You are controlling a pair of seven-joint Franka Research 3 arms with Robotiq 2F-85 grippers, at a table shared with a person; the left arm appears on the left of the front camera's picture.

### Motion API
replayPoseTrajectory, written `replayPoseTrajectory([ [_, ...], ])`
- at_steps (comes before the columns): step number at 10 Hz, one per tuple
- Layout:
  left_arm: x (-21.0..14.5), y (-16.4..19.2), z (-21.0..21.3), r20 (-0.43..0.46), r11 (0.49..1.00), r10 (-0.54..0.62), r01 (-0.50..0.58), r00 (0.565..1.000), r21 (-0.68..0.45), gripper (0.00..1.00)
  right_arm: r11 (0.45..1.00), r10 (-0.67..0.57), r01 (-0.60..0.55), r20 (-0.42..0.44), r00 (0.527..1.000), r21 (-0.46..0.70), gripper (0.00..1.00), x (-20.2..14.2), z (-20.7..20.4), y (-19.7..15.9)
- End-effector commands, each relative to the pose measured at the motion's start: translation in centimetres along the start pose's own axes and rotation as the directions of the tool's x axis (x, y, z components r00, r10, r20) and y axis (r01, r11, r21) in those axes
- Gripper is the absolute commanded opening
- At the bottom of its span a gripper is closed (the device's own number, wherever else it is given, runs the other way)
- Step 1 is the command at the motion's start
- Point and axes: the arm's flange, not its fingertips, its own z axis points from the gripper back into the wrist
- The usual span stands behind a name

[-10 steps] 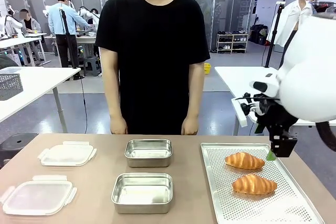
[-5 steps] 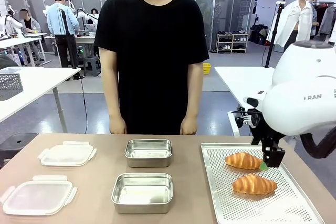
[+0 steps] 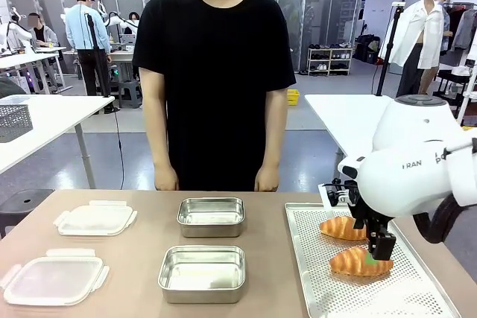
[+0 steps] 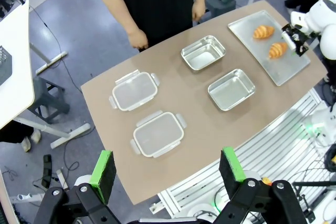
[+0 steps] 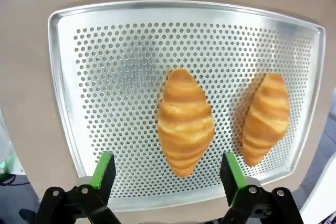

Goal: Place the bread into the airtight container.
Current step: Pick up a Butter Roll and place it into an empty Airtight Container.

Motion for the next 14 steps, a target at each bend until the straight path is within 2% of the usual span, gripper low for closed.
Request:
replayPoseTrajectory([
  [1, 0.1, 0.0, 0.1, 0.001, 1.000, 0.000, 0.000, 1.000, 0.001, 1.00, 1.000, -0.008, 0.008, -0.004, 1.000, -0.001, 1.00, -0.4, -1.4, -0.2],
  [5, 0.1, 0.0, 0.1, 0.001, 1.000, 0.000, 0.000, 1.000, 0.001, 1.00, 0.999, -0.051, 0.051, 0.002, 0.999, 0.014, 1.00, -0.9, -3.4, -2.7],
  [14, 0.1, 0.0, 0.1, 0.001, 1.000, 0.000, 0.000, 1.000, 0.001, 1.00, 0.994, -0.062, 0.063, -0.012, 0.998, 0.086, 1.00, -1.7, -8.2, -3.3],
])
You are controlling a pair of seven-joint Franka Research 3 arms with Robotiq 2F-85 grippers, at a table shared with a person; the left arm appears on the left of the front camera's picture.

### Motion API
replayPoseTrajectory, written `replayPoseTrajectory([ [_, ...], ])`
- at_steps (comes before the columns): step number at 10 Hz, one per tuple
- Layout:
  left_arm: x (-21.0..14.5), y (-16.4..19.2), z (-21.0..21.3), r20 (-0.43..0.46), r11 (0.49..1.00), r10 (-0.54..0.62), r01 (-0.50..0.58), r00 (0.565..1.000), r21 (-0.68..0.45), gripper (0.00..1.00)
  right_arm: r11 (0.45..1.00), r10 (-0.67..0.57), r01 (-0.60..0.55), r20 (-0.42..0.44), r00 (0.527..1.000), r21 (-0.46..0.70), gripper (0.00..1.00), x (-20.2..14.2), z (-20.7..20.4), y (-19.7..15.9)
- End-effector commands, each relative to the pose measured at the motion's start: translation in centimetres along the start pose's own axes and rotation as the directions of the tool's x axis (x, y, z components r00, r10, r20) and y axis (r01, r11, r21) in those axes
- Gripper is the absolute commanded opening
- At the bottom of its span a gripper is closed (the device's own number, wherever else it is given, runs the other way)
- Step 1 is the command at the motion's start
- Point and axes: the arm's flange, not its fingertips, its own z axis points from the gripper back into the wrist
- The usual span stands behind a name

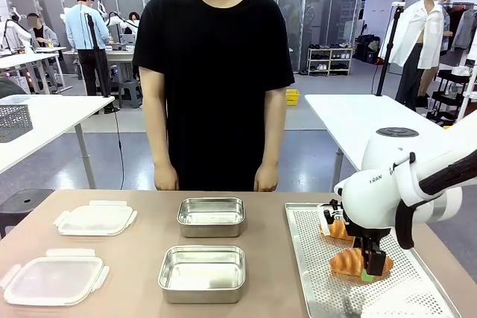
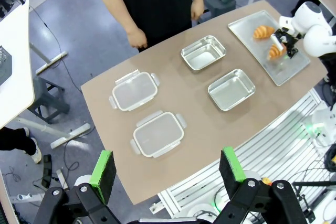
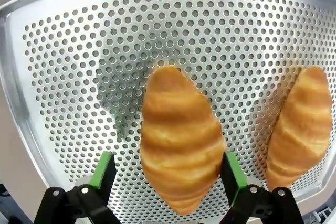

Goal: Place the bread into the airtight container.
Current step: Pick up a Butter Roll and place it into an empty Airtight Container.

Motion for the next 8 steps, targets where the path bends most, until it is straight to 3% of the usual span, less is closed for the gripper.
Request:
replayPoseTrajectory([
  [1, 0.13, -0.01, 0.10, 0.001, 1.000, 0.000, 0.000, 1.000, 0.001, 1.00, 1.000, 0.017, -0.017, 0.024, 1.000, 0.007, 1.00, -0.45, -0.67, -0.69],
  [3, 0.13, -0.01, 0.10, 0.001, 1.000, 0.000, 0.000, 1.000, 0.001, 1.00, 1.000, 0.019, -0.019, 0.031, 0.999, 0.010, 1.00, -0.54, -1.06, -0.79],
  [5, 0.13, -0.01, 0.10, 0.001, 1.000, 0.000, 0.000, 1.000, 0.001, 1.00, 1.000, 0.014, -0.014, 0.021, 1.000, 0.015, 0.94, -0.64, -1.40, -0.90],
  [7, 0.13, -0.01, 0.10, 0.001, 1.000, 0.000, 0.000, 1.000, 0.001, 1.00, 1.000, 0.015, -0.015, 0.014, 1.000, 0.012, 0.82, -0.67, -1.33, -0.78],
  [8, 0.13, -0.01, 0.10, 0.001, 1.000, 0.000, 0.000, 1.000, 0.001, 1.00, 1.000, 0.012, -0.012, 0.010, 1.000, 0.012, 0.83, -0.82, -1.15, -0.76],
])
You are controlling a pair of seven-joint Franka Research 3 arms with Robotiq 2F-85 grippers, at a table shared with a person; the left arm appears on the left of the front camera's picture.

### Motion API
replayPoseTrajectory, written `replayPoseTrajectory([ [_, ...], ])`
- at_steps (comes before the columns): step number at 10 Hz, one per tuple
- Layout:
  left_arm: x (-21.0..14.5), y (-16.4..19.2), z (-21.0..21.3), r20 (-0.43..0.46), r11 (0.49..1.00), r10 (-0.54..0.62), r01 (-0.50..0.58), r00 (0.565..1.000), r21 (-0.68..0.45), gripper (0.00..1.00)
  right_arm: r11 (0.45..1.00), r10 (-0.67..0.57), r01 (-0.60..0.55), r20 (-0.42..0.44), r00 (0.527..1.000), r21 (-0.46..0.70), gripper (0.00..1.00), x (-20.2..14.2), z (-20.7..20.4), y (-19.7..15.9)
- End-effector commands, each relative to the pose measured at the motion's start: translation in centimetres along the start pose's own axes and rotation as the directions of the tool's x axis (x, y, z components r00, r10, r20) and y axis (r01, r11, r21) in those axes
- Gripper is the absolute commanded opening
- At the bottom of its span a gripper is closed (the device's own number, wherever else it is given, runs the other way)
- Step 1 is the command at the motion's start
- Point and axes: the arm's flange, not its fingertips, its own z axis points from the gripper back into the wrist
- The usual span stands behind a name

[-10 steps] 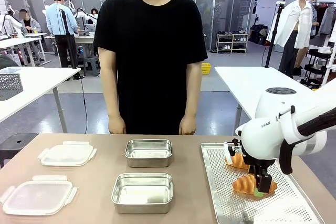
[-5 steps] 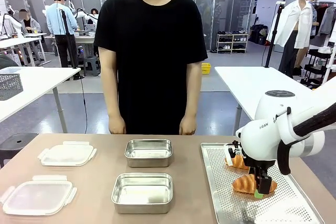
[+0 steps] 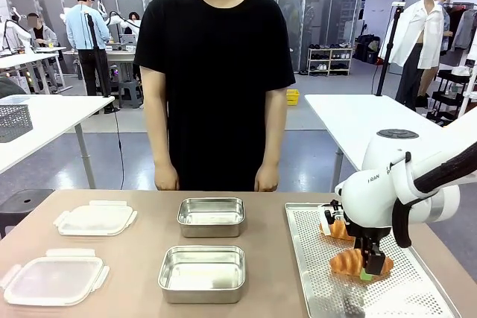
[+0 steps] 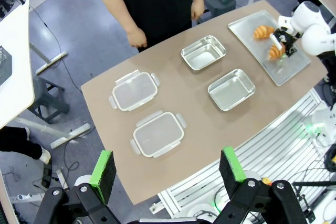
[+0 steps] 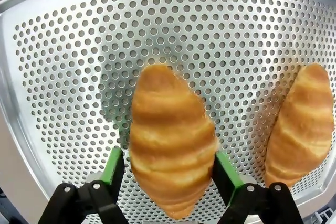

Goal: Place the bread into the airtight container.
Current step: Pick up a Butter Roll and place it into an empty Airtight Container.

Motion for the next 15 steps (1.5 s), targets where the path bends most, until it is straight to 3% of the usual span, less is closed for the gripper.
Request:
replayPoseTrajectory([
  [1, 0.1, 0.0, 0.1, 0.001, 1.000, 0.000, 0.000, 1.000, 0.001, 1.00, 1.000, 0.007, -0.007, 0.011, 1.000, 0.009, 0.70, -0.5, -0.2, 0.0],
  [2, 0.1, 0.0, 0.1, 0.001, 1.000, 0.000, 0.000, 1.000, 0.001, 1.00, 1.000, 0.006, -0.006, 0.010, 1.000, 0.002, 0.74, -0.4, 0.1, 0.0],
  [6, 0.1, 0.0, 0.1, 0.001, 1.000, 0.000, 0.000, 1.000, 0.001, 1.00, 1.000, -0.005, 0.005, 0.026, 1.000, -0.015, 0.74, 0.0, 2.3, 0.1],
  [9, 0.1, 0.0, 0.1, 0.001, 1.000, 0.000, 0.000, 1.000, 0.001, 1.00, 0.999, -0.010, 0.013, 0.076, 0.997, -0.043, 0.74, 1.1, 9.5, 0.7],
  [15, 0.1, 0.0, 0.1, 0.001, 1.000, 0.000, 0.000, 1.000, 0.001, 1.00, 0.997, 0.012, -0.004, 0.097, 0.995, -0.083, 0.74, 6.4, 16.4, 3.4],
])
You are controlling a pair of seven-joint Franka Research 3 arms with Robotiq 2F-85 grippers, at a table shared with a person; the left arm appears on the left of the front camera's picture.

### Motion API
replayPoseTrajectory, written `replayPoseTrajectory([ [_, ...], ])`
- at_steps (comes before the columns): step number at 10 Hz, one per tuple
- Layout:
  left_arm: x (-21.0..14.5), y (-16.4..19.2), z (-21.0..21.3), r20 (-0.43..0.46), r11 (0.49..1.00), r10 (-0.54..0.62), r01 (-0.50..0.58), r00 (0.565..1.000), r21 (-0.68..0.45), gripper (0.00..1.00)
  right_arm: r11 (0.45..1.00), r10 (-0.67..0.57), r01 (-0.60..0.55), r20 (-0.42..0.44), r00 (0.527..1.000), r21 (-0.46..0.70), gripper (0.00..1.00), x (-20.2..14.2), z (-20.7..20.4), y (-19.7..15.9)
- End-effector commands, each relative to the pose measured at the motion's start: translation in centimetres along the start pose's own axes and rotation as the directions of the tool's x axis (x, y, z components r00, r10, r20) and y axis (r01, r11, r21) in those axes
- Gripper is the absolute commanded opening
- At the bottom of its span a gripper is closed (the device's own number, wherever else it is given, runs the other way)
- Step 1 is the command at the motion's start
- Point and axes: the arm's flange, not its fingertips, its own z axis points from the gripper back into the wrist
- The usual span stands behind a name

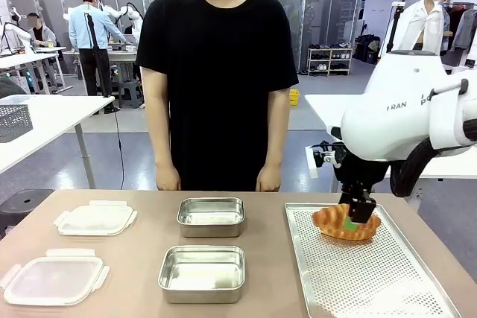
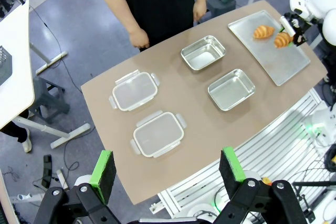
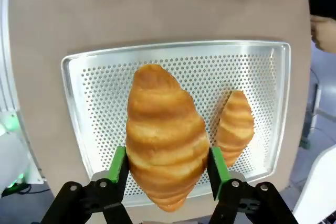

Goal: Place the bread into the airtight container.
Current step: Pick up a Butter Roll and place it into an empty Airtight Container.

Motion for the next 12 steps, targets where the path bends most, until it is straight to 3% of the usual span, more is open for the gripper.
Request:
replayPoseTrajectory([
  [1, 0.1, 0.0, 0.1, 0.001, 1.000, 0.000, 0.000, 1.000, 0.001, 1.00, 1.000, -0.020, 0.020, -0.014, 1.000, -0.017, 0.74, 3.0, 1.6, 1.3],
  [4, 0.1, 0.0, 0.1, 0.001, 1.000, 0.000, 0.000, 1.000, 0.001, 1.00, 0.999, 0.033, -0.034, -0.033, 0.999, -0.023, 0.74, 9.3, 3.7, 3.1],
  [7, 0.1, 0.0, 0.1, 0.001, 1.000, 0.000, 0.000, 1.000, 0.001, 1.00, 0.998, 0.046, -0.049, -0.077, 0.996, -0.045, 0.74, 17.2, 3.2, 5.0],
  [12, 0.1, 0.0, 0.1, 0.001, 1.000, 0.000, 0.000, 1.000, 0.001, 1.00, 0.999, 0.017, -0.023, -0.127, 0.992, -0.044, 0.74, 28.3, -3.1, 8.4],
])
